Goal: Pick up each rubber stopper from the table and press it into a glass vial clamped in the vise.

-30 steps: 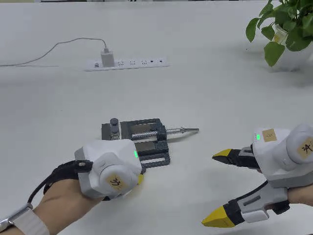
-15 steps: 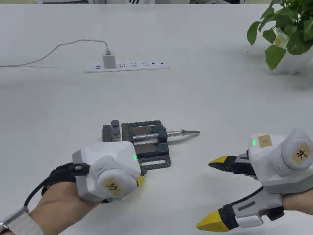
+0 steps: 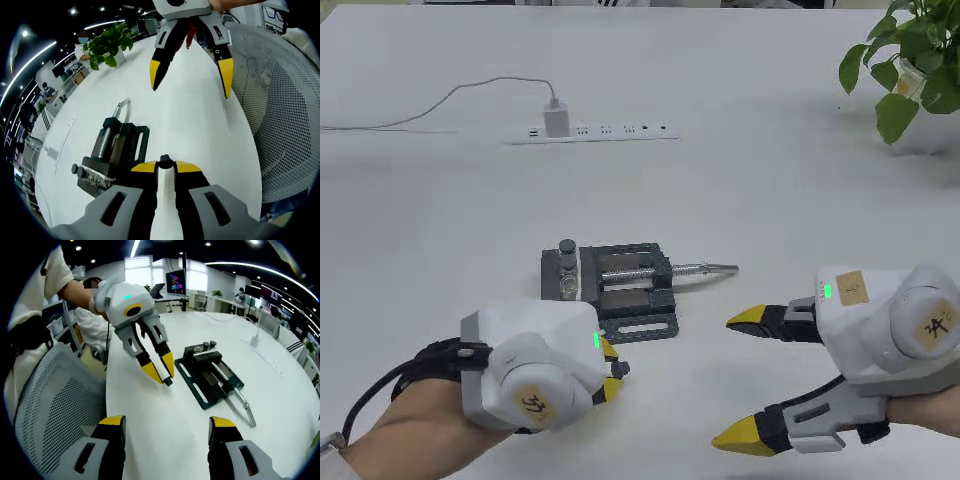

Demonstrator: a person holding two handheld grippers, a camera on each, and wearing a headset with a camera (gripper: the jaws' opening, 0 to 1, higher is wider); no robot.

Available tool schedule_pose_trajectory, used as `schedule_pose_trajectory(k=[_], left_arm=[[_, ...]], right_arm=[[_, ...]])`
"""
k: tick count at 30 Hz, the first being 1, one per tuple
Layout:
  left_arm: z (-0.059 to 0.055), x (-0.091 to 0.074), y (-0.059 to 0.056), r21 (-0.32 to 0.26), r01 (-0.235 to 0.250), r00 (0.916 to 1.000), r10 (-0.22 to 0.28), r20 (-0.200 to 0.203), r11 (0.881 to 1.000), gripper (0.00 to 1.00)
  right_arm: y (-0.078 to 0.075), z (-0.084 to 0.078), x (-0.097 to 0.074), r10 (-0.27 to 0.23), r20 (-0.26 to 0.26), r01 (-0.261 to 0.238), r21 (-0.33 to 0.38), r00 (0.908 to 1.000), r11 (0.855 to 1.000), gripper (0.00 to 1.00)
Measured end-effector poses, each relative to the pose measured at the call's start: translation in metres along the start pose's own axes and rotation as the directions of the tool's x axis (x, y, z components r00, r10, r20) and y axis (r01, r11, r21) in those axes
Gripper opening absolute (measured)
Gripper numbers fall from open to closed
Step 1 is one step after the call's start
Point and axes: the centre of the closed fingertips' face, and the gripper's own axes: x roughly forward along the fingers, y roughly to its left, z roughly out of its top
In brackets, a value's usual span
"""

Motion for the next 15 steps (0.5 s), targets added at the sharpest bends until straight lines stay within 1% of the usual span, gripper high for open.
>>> schedule_pose_trajectory(k=[4, 6, 8, 11, 15], left_arm=[[0.005, -0.007, -0.005, 0.015, 0.013, 0.9999, -0.013, 0.006, 1.0, 0.08], [0.008, -0.011, -0.008, 0.019, 0.019, 0.9997, -0.02, 0.011, 1.0, 0.08], [0.011, -0.015, -0.01, 0.023, 0.024, 0.9996, -0.024, 0.014, 0.999, 0.08], [0.016, -0.02, -0.014, 0.027, 0.033, 0.9991, -0.033, 0.025, 0.999, 0.08], [0.02, -0.026, -0.019, 0.04, 0.032, 0.999, -0.033, 0.031, 0.999, 0.08]], right_arm=[[0.005, 0.011, 0.006, 0.015, 0.005, -0.015, -0.045, 0.9999, 0.999, 0.6], [0.006, 0.014, 0.009, 0.017, -0.001, -0.017, -0.075, 0.9999, 0.997, 0.57], [0.007, 0.016, 0.012, 0.013, -0.014, -0.015, -0.117, 0.9998, 0.993, 0.53], [0.011, 0.02, 0.016, 0.021, -0.018, -0.024, -0.143, 0.9996, 0.989, 0.49], [0.016, 0.025, 0.02, 0.029, -0.025, -0.033, -0.197, 0.9993, 0.98, 0.44]])
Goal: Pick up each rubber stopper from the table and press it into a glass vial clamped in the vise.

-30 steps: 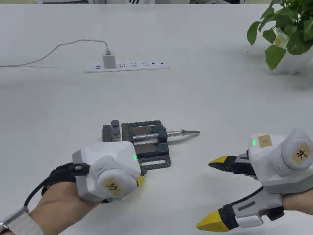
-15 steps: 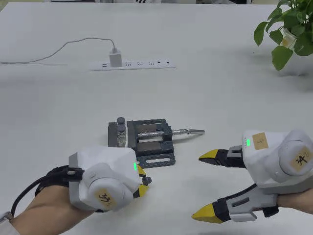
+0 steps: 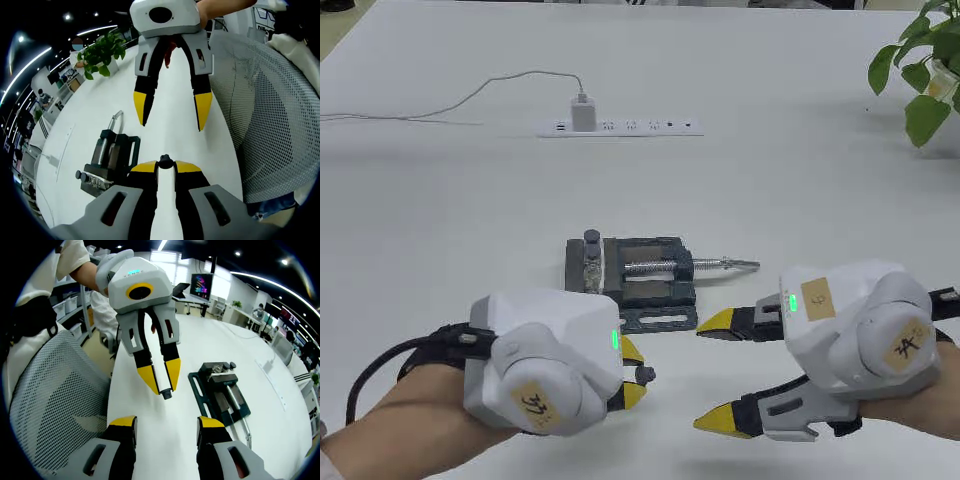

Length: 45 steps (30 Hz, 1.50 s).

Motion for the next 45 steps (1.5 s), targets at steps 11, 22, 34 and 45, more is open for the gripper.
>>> schedule_pose_trajectory(k=[11, 22, 34, 45], left_arm=[[0.001, -0.003, -0.004, 0.019, -0.009, 1.0, 0.009, -0.002, 1.0, 0.08], [0.007, -0.001, 0.001, 0.025, -0.049, 0.9988, 0.049, 0.005, 0.998, 0.08], [0.009, -0.002, 0.009, 0.033, -0.108, 0.9941, 0.108, 0.009, 0.994, 0.08], [0.014, -0.005, 0.015, 0.047, -0.172, 0.985, 0.171, 0.022, 0.984, 0.08]], right_arm=[[0.002, 0.022, 0.01, 0.038, 0.012, -0.039, 0.107, 0.9992, 0.993, 0.26], [-0.013, 0.037, 0.015, -0.036, 0.088, 0.007, 0.311, 0.9955, 0.95, 0.23], [-0.024, 0.03, 0.015, -0.115, 0.091, 0.062, 0.455, 0.9892, 0.888, 0.14], [-0.023, 0.032, 0.017, -0.13, 0.106, 0.051, 0.551, 0.9858, 0.833, 0.13]])
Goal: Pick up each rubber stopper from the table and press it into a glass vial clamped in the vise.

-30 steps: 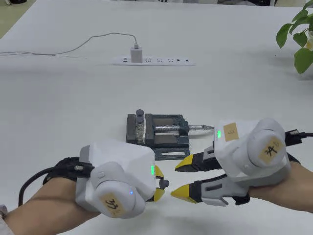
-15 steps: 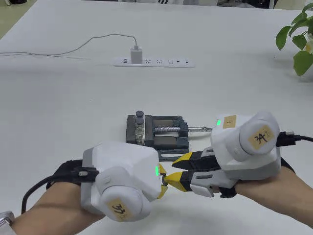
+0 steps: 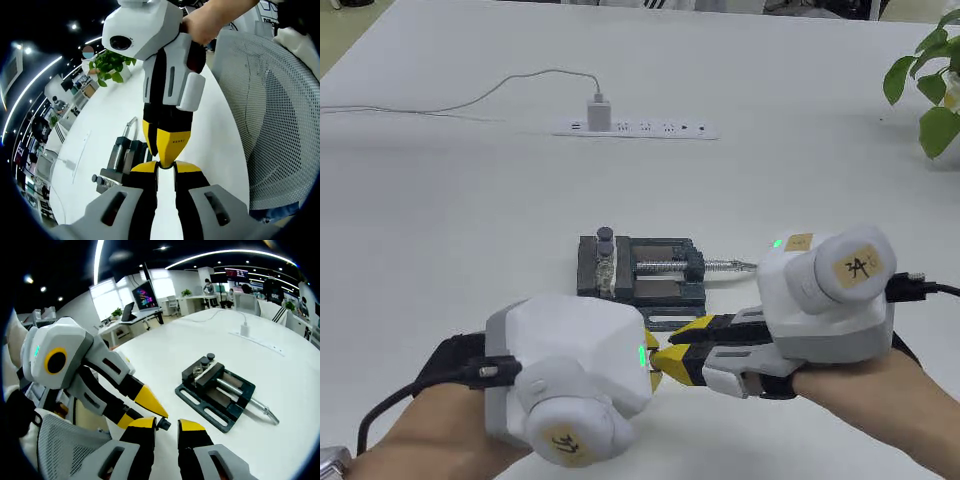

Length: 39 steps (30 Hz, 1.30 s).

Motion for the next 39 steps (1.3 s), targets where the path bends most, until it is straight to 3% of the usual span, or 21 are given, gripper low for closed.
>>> schedule_pose_trajectory(k=[8, 17, 22, 39], left_arm=[[0.0011, -0.0014, 0.0036, 0.012, -0.044, 0.999, 0.043, 0.007, 0.999, 0.08], [0.0045, -0.0055, 0.0055, 0.035, -0.071, 0.997, 0.069, 0.034, 0.997, 0.08], [0.0069, -0.0061, 0.006, 0.052, -0.074, 0.996, 0.072, 0.053, 0.996, 0.08], [0.0093, -0.0068, 0.0054, 0.043, -0.073, 0.9947, 0.07, 0.076, 0.996, 0.08]], right_arm=[[-0.0031, 0.0001, -0.0011, -0.013, 0.005, 0.012, 0.039, 0.9999, 0.999, 0.1], [-0.0026, 0.002, -0.0029, 0.022, 0.031, -0.026, 0.102, 0.9993, 0.994, 0.1], [0.0003, 0.0028, -0.0045, 0.059, 0.048, -0.066, 0.173, 0.9971, 0.983, 0.08], [0.0028, 0.002, -0.0062, 0.068, 0.043, -0.075, 0.193, 0.9968, 0.978, 0.05]])
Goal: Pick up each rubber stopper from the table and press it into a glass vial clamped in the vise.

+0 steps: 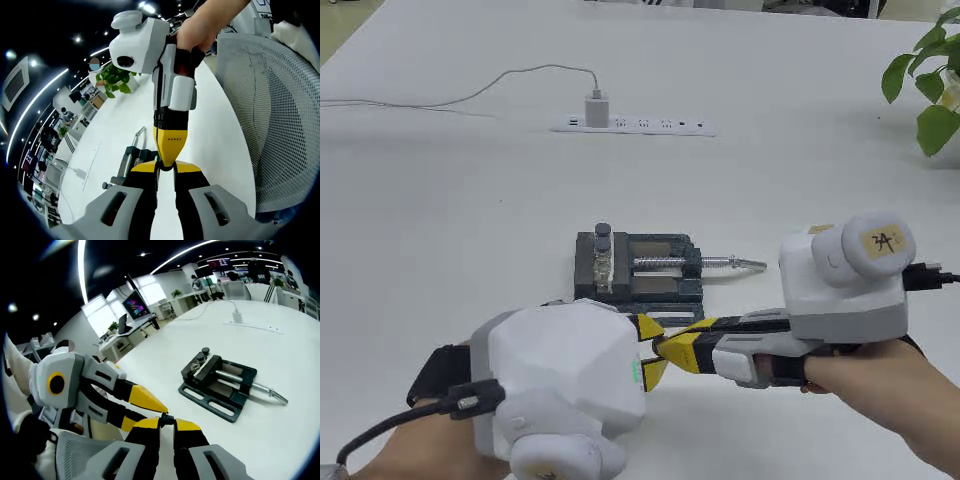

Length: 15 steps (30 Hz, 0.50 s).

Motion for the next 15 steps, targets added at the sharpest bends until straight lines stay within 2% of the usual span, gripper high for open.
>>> schedule_pose_trajectory(k=[3, 7, 10, 11, 15], left_arm=[[0.001, -0.001, 0.001, -0.016, -0.005, 1.0, 0.005, 0.008, 1.0, 0.1], [0.002, -0.002, 0.002, -0.036, -0.013, 0.9998, 0.013, 0.016, 0.999, 0.18], [0.002, -0.004, 0.004, -0.088, -0.013, 0.9994, 0.016, 0.03, 0.996, 0.2], [0.004, -0.005, 0.003, -0.142, -0.006, 0.9985, 0.014, 0.054, 0.99, 0.21], [0.005, -0.009, 0.008, -0.213, -0.001, 0.9956, 0.021, 0.092, 0.977, 0.24]], right_arm=[[0.0, 0.0, -0.001, 0.004, 0.006, -0.004, 0.014, 1.0, 1.0, 0.04], [-0.001, 0.0, -0.003, 0.006, 0.016, -0.007, 0.033, 0.9999, 0.999, 0.04], [-0.003, 0.002, -0.007, 0.017, 0.039, -0.021, 0.08, 0.9991, 0.997, 0.05], [-0.003, 0.004, -0.008, 0.023, 0.055, -0.029, 0.109, 0.9982, 0.994, 0.05], [0.002, 0.011, -0.014, 0.057, 0.106, -0.077, 0.193, 0.9927, 0.978, 0.04]])
